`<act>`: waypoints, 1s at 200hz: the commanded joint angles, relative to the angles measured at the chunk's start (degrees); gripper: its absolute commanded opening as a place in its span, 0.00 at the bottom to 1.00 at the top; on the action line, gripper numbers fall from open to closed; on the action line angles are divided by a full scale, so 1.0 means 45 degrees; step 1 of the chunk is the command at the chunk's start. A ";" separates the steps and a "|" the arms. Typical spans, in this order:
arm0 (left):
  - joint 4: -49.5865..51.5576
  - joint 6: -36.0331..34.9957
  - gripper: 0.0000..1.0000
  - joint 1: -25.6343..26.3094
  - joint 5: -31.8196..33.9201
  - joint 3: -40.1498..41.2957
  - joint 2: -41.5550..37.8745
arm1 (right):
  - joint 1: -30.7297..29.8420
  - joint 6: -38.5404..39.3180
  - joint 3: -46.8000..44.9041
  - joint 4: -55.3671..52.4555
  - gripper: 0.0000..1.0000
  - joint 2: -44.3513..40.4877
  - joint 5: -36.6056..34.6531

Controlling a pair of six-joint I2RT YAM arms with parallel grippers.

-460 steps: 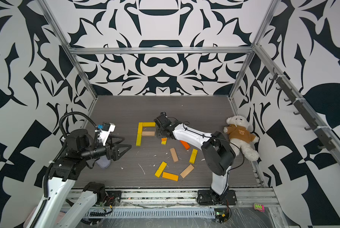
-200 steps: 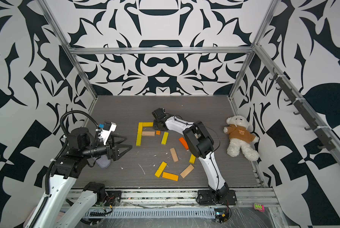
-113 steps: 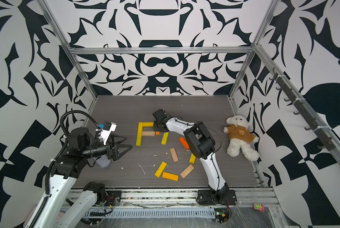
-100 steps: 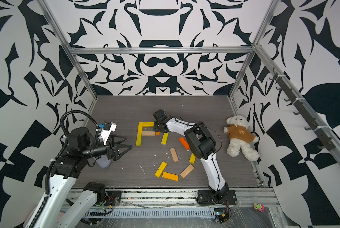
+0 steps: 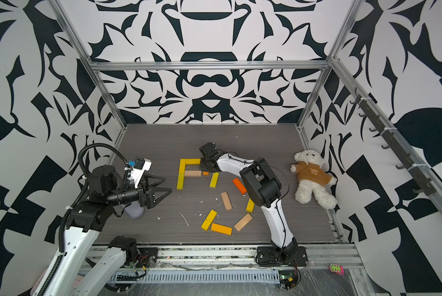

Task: Assemble the number 8 with building blocks
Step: Assemble the building block at the center of the board.

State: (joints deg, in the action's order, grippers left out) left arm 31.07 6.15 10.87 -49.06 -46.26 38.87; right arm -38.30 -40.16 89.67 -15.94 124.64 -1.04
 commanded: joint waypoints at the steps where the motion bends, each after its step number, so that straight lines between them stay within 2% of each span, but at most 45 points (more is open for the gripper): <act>1: -0.0089 -0.0137 0.99 -0.0043 -0.0172 0.0202 -0.0030 | -0.0045 -0.0089 0.0460 0.0008 0.30 -0.0184 -0.0065; 129: -0.0098 -0.0137 0.99 -0.0053 -0.0172 0.0200 -0.0045 | -0.0044 -0.0219 0.0838 -0.0013 0.30 0.0232 0.0181; 200: -0.0097 -0.0137 0.99 -0.0051 -0.0172 0.0201 -0.0063 | -0.0055 -0.0417 0.0855 0.0164 0.34 0.0291 0.0289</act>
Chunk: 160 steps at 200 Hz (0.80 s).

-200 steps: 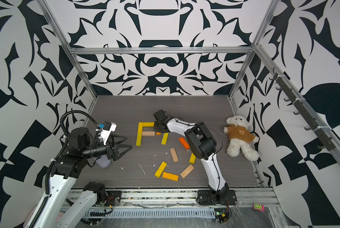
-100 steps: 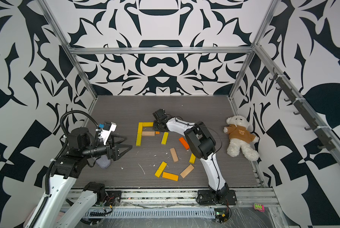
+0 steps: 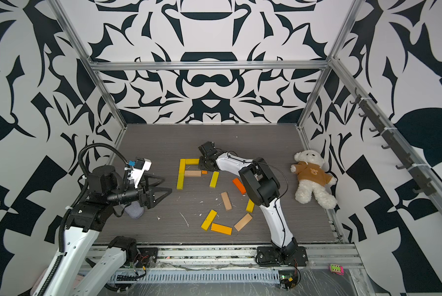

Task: Assemble the number 8 with building blocks
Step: Assemble the building block at the center of the board.

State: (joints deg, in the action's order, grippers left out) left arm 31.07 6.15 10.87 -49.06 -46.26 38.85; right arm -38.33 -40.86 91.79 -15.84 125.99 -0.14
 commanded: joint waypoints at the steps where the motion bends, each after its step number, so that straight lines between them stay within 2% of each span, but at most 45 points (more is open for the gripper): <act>1: -0.0092 -0.0137 0.99 -0.0042 -0.0172 0.0201 -0.0059 | -0.0044 -0.0259 0.0384 0.0140 0.34 -0.0001 0.0090; 37: -0.0088 -0.0137 0.99 -0.0037 -0.0171 0.0203 -0.0058 | -0.0038 -0.0356 0.0416 0.0218 0.34 0.0009 0.0149; 160: -0.0088 -0.0137 0.99 -0.0038 -0.0190 0.0221 -0.0018 | -0.0018 -0.0284 0.0211 0.0794 0.51 -0.0519 0.0505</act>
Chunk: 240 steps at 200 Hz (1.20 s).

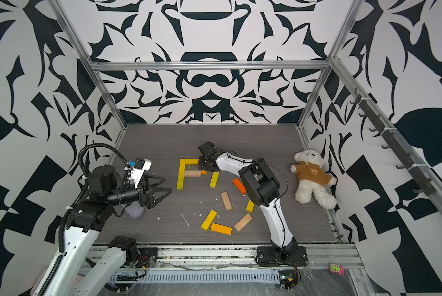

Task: Assemble the number 8 with building blocks
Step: Assemble the building block at the center of the board.

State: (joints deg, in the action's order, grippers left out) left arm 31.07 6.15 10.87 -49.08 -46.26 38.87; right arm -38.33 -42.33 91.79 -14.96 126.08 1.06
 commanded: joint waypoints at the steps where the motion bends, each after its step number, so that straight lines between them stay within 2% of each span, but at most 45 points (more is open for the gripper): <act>1: -0.0098 -0.0137 0.99 -0.0046 -0.0186 0.0212 -0.0024 | -0.0018 0.0065 0.0200 0.0614 0.51 -0.0548 0.0255; 35: -0.0143 -0.0144 0.99 -0.0049 -0.0168 0.0279 -0.0023 | 0.0079 0.0935 -0.0235 0.1457 0.58 -0.1300 0.0933; 102: -0.0153 -0.0137 0.99 -0.0036 -0.0002 0.0300 0.0203 | 0.0060 0.1602 -0.2236 0.0852 0.59 -0.3714 0.0357; 159: -0.0131 -0.0117 0.99 -0.0036 0.0028 0.0260 0.0346 | -0.0130 0.1102 -0.4462 -0.0330 0.49 -0.5664 -0.1187; 198: -0.0128 -0.0099 0.99 -0.0045 -0.0003 0.0266 0.0183 | -0.0252 0.0721 -0.5292 -0.0545 0.48 -0.5856 -0.1777; 240: -0.0152 -0.0064 0.99 -0.0038 -0.0070 0.0261 0.0058 | -0.0538 0.0552 -0.5083 -0.0540 0.48 -0.5051 -0.1817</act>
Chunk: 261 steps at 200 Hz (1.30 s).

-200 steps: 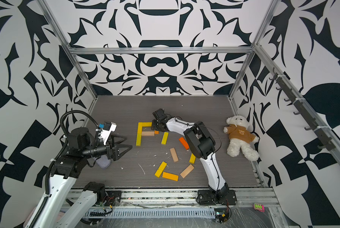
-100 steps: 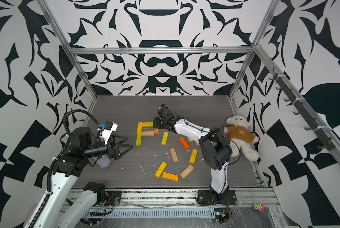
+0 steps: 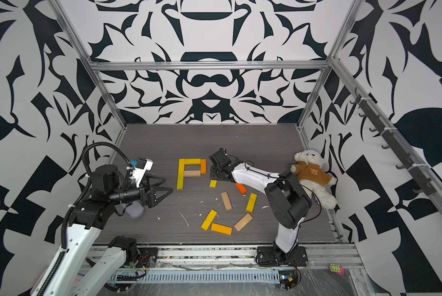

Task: Assemble the number 8 with building blocks
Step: Assemble the building block at the center of the board.

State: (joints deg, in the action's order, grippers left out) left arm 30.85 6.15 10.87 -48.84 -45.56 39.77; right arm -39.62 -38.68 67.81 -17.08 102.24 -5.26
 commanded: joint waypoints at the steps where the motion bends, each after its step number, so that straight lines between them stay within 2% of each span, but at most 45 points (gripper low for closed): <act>1: -0.0101 -0.0061 0.99 -0.0036 -0.0123 0.0105 -0.0144 | -0.0255 -0.0266 0.0254 -0.0070 0.48 0.0278 -0.0414; 96: -0.0143 -0.0039 0.99 -0.0037 -0.0201 0.0110 -0.0168 | -0.0766 -0.0517 0.1062 -0.0061 0.46 0.1878 -0.0801; 137: -0.0158 -0.0043 0.99 -0.0044 -0.0238 0.0108 -0.0146 | -0.0924 -0.0327 0.0960 -0.0262 0.39 0.1587 -0.1169; 172: -0.0182 -0.0025 0.99 -0.0050 -0.0312 0.0100 -0.0067 | -0.0963 -0.0272 0.0651 -0.0296 0.28 0.1206 -0.1157; 261: -0.0179 -0.0015 0.99 -0.0040 -0.0295 0.0081 -0.0223 | -0.1706 -0.0470 0.0362 0.0338 0.26 0.1057 -0.0693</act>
State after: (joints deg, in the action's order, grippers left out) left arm 30.65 6.20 10.87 -49.08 -45.56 39.44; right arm -46.33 -40.16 68.49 -16.67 108.29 -8.58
